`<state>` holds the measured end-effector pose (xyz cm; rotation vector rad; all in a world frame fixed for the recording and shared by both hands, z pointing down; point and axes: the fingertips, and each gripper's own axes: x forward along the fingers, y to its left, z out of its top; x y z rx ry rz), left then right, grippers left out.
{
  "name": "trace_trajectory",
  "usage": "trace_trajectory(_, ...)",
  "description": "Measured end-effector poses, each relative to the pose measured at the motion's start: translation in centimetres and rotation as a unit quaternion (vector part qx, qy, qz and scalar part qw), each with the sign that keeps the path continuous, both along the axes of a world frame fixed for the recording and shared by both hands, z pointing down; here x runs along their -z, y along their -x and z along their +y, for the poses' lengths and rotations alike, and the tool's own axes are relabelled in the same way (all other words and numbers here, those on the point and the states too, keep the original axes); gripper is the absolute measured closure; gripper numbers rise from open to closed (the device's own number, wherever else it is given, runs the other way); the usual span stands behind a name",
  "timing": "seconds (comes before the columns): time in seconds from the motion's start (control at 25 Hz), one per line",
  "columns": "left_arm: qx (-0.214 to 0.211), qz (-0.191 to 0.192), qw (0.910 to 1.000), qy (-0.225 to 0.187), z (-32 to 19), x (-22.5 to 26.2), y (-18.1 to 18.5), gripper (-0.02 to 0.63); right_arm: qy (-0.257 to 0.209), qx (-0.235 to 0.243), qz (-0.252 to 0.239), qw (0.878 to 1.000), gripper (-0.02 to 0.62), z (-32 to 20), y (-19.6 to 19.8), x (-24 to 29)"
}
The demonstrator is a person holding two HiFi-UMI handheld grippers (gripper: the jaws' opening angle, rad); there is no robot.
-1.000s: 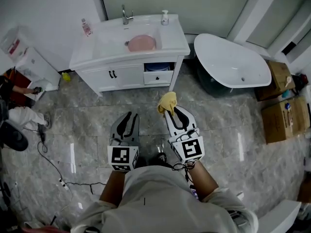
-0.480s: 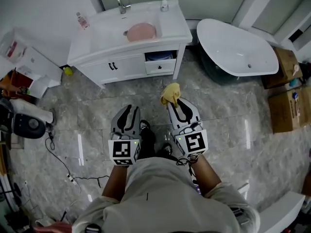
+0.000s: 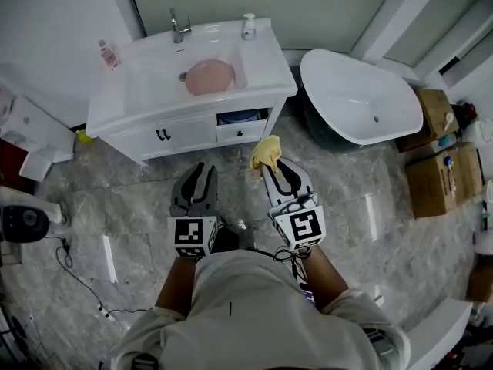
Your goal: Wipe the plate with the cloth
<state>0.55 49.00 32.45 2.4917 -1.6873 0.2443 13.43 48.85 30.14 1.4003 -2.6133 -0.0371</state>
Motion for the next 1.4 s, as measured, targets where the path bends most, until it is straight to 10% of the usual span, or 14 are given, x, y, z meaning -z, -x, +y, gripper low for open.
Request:
trace_trajectory(0.4, -0.023, 0.024, 0.9994, 0.008, -9.2, 0.2, 5.3, 0.508, -0.027, 0.032, 0.035, 0.998, 0.52, -10.2, 7.3, 0.8)
trace_trajectory(1.4, 0.103, -0.007, 0.9886, 0.11, -38.8, -5.5, 9.4, 0.511, 0.075, 0.097, -0.021, 0.992, 0.52, -44.8, 6.1, -5.0)
